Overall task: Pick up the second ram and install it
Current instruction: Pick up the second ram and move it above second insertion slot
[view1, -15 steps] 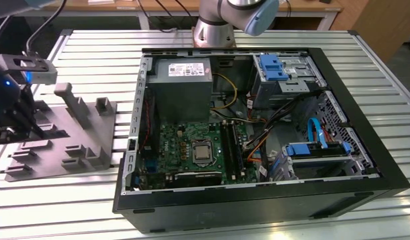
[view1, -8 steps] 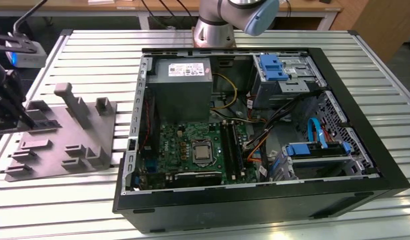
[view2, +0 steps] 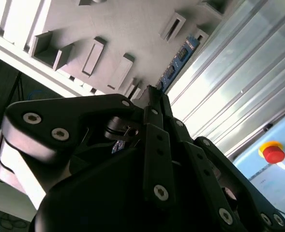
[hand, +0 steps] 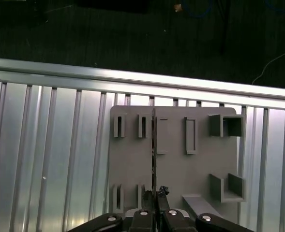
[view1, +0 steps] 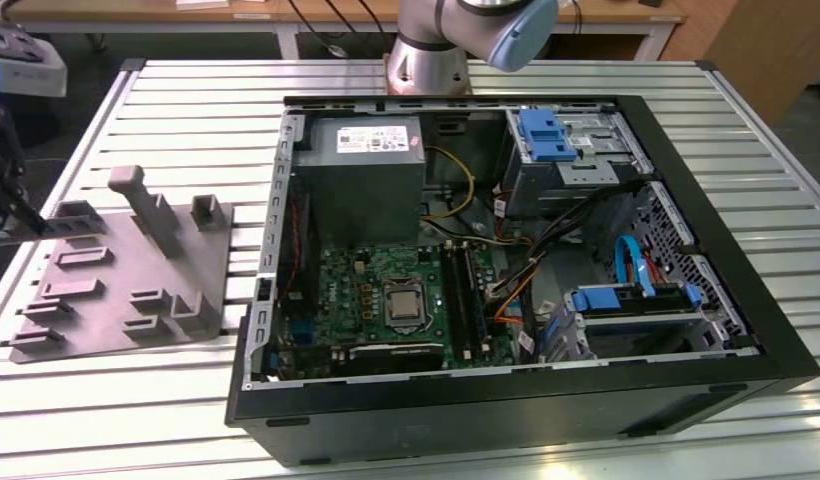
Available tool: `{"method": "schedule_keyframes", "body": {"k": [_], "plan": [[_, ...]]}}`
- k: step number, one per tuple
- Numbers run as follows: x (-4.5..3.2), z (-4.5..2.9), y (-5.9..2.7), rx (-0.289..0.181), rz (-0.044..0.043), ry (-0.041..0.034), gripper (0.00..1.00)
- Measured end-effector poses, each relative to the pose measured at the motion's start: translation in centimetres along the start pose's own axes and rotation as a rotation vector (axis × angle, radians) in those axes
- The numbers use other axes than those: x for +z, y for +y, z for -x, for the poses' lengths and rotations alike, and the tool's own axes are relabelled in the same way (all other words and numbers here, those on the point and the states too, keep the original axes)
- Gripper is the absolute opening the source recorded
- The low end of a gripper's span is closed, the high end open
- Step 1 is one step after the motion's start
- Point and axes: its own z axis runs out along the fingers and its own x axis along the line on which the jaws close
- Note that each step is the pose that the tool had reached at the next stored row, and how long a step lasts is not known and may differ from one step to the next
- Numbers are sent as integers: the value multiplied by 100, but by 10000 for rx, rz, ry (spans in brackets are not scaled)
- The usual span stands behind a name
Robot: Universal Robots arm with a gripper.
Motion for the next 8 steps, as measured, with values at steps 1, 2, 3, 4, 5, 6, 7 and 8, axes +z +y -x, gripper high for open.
{"method": "schedule_keyframes", "body": {"k": [1, 2, 3, 4, 5, 6, 7, 8], "plan": [[-45, 3, 1, 0, -1, -1, 14], [-89, 6, 3, 0, 0, 0, 14], [-138, 9, 5, 0, 0, 0, 14], [-184, 12, 7, 0, 0, 0, 14], [-227, 15, 8, 0, 0, 0, 14], [-269, 18, 10, 0, 0, 0, 14], [-312, 21, 12, 0, -1, 0, 14], [-355, 23, 13, 0, 1, 0, 14]]}}
